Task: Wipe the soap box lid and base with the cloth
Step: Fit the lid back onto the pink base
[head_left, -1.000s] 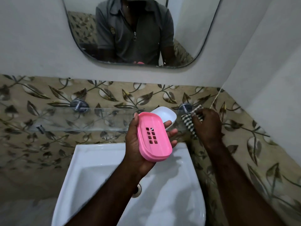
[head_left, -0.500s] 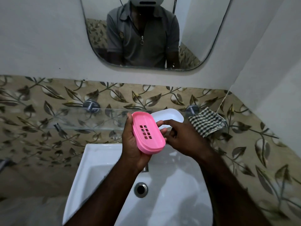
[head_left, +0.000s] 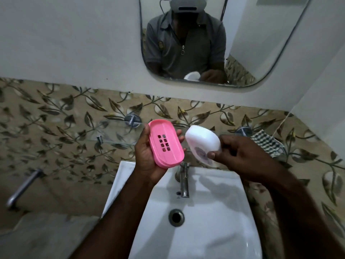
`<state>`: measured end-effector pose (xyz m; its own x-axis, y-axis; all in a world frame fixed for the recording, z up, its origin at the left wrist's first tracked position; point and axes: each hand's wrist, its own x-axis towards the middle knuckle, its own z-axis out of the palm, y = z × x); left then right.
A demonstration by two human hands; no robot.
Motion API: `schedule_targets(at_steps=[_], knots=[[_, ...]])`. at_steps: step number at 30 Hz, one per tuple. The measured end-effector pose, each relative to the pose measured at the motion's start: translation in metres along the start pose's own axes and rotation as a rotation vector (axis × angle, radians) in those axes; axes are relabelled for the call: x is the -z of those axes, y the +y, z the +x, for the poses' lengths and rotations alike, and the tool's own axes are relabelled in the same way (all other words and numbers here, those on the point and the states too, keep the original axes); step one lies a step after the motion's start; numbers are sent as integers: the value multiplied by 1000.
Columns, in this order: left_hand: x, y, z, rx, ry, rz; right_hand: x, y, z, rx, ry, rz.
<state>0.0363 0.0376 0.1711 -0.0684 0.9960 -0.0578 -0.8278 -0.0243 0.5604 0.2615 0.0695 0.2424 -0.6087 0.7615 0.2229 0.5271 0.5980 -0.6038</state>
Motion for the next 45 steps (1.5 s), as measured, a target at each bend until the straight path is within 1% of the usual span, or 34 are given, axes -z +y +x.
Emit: schedule_targets(at_steps=[2,4,6,8,10,11,13,14,16,19,24,32,36,39,42,45], knots=[[-1,5,-1,80,-66,28,1,-16,0,15,-183,314],[-5,6,-4,156,-192,40,-5,-23,4,18,-282,555],[-9,2,-11,191,-319,30,-15,-23,11,-40,-258,692],[-11,-3,-17,225,-358,-16,-26,-21,18,-147,-133,734],[-11,-9,-20,258,-303,-38,-37,-15,21,-273,17,737],[-10,-11,-20,252,-249,-16,-43,-13,21,-321,70,721],[-7,-15,-21,204,-113,94,-55,-12,20,-360,138,634],[-5,-16,-20,185,-70,150,-60,-14,18,-353,154,576],[-4,-16,-21,156,-36,212,-69,-19,15,-325,138,470],[-6,-14,-21,143,9,241,-79,-25,12,-313,133,385],[-6,-11,-19,164,54,206,-84,-32,11,-318,177,357],[-5,-9,-18,153,87,152,-94,-42,10,-314,131,304],[-7,-7,-20,188,93,163,-93,-44,13,-317,95,381],[-6,0,-21,206,75,175,-93,-47,19,-299,70,396],[1,12,-17,181,75,197,-100,-50,25,-282,84,415],[11,24,-10,136,101,179,-110,-52,29,-258,53,484]])
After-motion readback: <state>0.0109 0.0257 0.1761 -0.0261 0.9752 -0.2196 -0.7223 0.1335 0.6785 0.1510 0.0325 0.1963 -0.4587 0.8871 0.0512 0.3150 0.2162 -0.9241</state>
